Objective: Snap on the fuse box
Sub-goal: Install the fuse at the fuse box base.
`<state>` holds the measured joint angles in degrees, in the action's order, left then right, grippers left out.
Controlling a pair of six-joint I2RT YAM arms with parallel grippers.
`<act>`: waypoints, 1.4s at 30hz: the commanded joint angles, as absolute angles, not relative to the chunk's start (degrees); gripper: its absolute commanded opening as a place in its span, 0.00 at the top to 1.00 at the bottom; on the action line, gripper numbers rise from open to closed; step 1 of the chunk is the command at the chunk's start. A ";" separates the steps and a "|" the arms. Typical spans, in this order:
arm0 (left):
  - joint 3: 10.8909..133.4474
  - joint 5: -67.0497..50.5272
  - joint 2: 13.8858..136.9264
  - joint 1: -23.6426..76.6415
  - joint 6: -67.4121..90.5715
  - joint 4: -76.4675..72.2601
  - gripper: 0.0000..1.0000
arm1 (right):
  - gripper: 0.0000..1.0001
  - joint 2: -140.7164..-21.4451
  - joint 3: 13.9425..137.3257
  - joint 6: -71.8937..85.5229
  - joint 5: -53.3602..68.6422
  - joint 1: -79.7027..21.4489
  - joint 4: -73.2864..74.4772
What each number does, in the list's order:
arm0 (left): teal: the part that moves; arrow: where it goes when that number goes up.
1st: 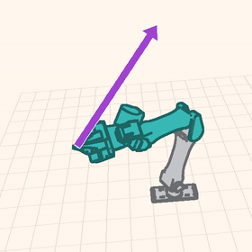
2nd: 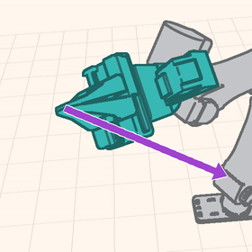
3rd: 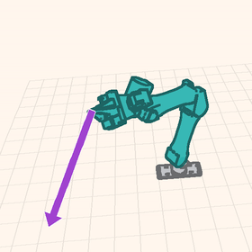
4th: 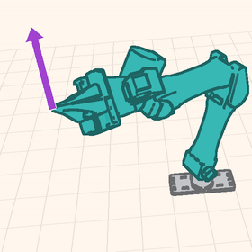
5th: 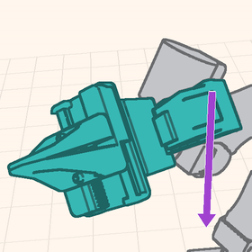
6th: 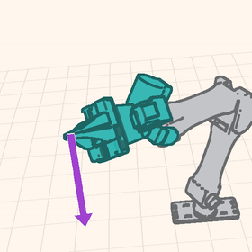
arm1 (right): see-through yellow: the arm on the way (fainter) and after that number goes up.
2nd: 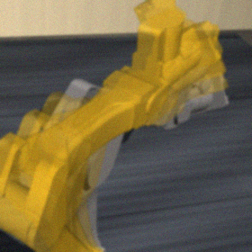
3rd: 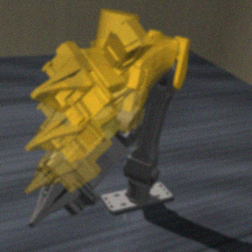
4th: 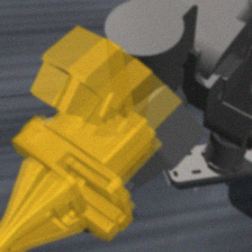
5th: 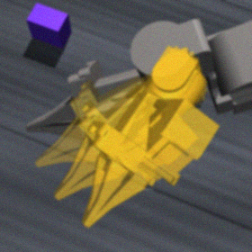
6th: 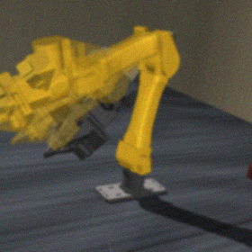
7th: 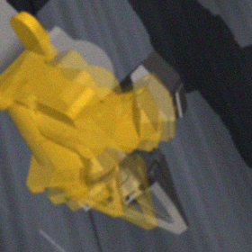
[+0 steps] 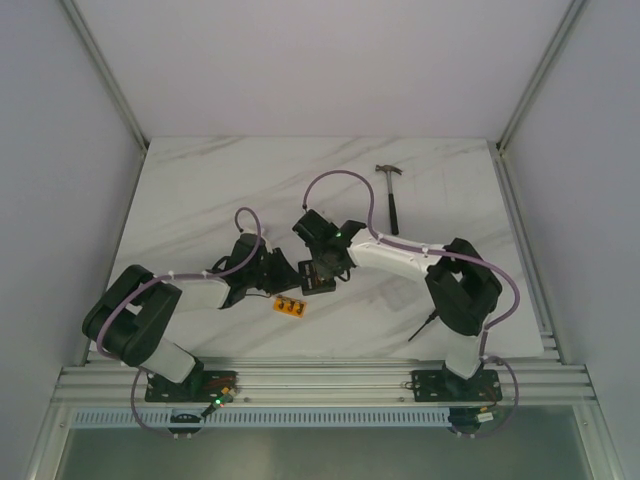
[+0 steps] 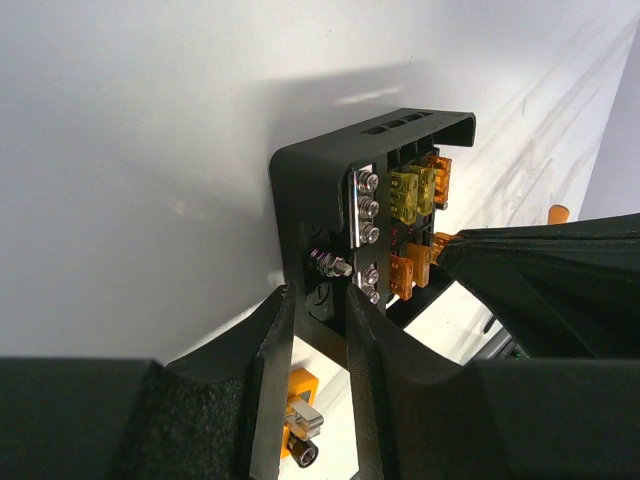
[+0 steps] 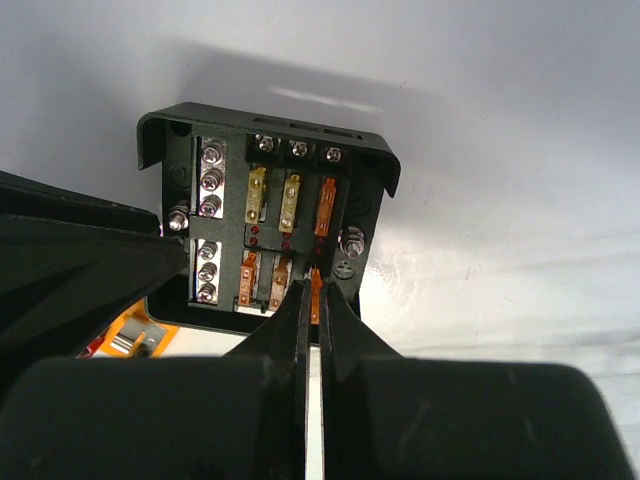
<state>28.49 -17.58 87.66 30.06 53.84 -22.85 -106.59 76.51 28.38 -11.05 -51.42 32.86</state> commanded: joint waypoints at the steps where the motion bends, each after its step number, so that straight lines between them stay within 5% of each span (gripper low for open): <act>1: 27.08 -18.56 88.82 30.95 55.56 -24.38 0.64 | 1.00 -106.61 72.64 31.00 -12.35 -51.17 31.74; 42: 27.43 -16.39 88.51 31.69 55.87 -23.01 0.64 | 1.00 -108.28 66.30 20.25 -15.05 -53.88 26.13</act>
